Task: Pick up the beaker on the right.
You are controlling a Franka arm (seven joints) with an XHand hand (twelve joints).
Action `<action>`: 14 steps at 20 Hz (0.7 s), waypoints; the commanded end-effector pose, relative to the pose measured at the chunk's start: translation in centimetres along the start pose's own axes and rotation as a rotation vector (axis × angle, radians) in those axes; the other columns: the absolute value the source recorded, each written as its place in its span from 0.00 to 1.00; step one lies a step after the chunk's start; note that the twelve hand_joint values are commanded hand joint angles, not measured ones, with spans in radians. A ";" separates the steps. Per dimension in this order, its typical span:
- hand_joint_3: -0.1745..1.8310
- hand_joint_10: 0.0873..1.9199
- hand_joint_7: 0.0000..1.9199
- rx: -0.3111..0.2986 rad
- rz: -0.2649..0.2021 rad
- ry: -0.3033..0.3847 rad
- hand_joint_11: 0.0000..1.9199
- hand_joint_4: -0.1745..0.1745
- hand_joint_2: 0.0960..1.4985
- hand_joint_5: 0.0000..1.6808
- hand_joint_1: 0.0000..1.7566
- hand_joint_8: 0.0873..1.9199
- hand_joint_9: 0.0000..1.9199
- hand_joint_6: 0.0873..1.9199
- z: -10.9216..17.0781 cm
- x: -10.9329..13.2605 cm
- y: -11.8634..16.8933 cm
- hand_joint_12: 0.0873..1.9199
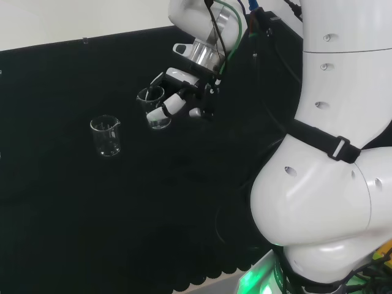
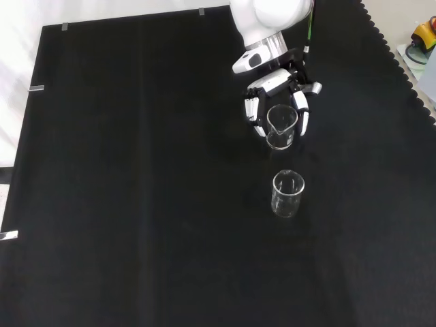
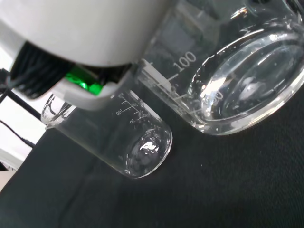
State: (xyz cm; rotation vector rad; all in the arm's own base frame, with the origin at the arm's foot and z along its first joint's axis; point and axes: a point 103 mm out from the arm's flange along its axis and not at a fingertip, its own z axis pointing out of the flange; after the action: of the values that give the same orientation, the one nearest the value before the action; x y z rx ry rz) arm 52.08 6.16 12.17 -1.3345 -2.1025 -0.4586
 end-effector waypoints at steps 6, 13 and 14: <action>0.42 0.00 0.73 0.073 -0.006 -0.088 0.63 0.00 0.37 0.78 0.81 0.36 0.77 0.27 -0.3 1.1 0.7 0.38; 0.42 0.00 0.73 0.097 0.001 -0.150 0.63 0.00 0.36 0.78 0.81 0.36 0.77 0.26 -0.3 1.9 1.1 0.38; 0.42 0.00 0.73 0.100 0.000 -0.156 0.63 0.00 0.36 0.78 0.81 0.36 0.77 0.26 -0.3 2.1 1.1 0.38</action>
State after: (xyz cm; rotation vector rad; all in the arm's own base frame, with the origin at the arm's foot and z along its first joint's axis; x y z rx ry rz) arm 52.43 7.64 13.37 -1.3426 -2.1969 -0.2794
